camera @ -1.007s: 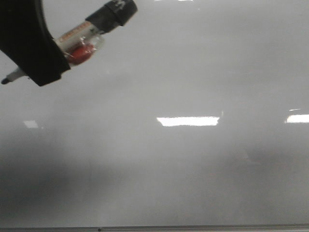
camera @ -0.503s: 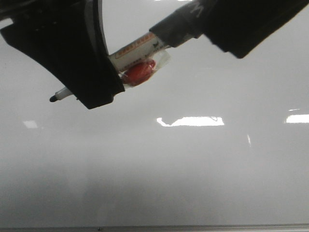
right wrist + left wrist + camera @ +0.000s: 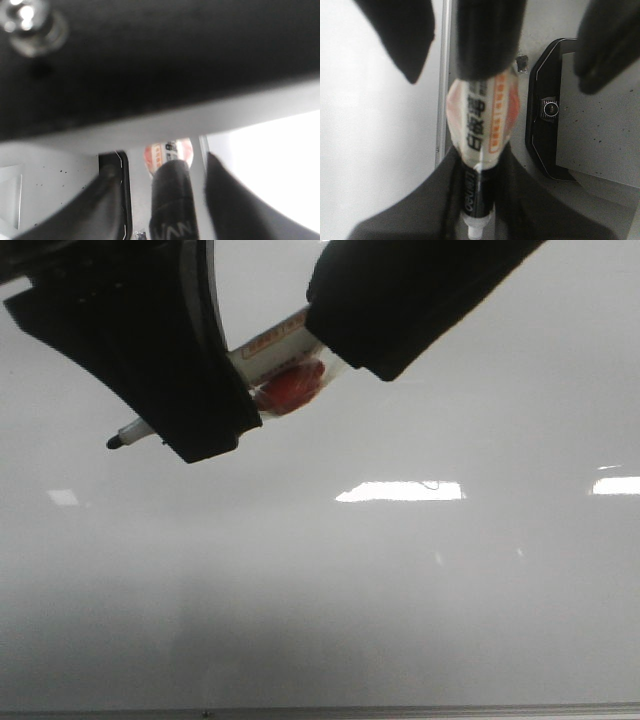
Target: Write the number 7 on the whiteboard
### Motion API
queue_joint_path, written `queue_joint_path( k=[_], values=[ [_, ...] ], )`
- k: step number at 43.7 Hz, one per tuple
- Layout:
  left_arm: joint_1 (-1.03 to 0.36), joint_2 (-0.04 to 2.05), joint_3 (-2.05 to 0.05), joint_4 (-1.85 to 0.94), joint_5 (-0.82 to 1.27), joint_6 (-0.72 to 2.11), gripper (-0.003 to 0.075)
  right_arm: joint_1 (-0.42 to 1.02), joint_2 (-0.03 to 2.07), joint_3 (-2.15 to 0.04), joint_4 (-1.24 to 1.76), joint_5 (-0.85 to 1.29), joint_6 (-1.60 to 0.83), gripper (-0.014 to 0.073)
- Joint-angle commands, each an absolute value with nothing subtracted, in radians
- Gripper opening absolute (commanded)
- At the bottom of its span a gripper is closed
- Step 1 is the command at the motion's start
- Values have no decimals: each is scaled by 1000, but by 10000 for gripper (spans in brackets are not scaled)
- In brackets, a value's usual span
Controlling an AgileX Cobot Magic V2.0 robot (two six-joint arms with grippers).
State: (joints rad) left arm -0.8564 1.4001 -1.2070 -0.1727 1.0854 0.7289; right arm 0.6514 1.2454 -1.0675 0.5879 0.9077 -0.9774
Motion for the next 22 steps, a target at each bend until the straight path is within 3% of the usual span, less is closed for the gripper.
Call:
queue_joint_path(
  k=[1, 9, 18, 22],
  values=[
    [-864, 1372, -1242, -196, 1053, 729, -20, 652, 1225, -1100, 632, 886, -987, 241],
    [-864, 1372, -1242, -198, 1051, 729, 21, 652, 1225, -1100, 630, 886, -987, 92],
    [-864, 1368, -1242, -201, 1045, 702, 327, 652, 1225, -1100, 630, 889, -987, -54],
    [-862, 1353, -1242, -197, 1047, 681, 399, 651, 1225, -1100, 625, 887, -987, -64]
  ],
)
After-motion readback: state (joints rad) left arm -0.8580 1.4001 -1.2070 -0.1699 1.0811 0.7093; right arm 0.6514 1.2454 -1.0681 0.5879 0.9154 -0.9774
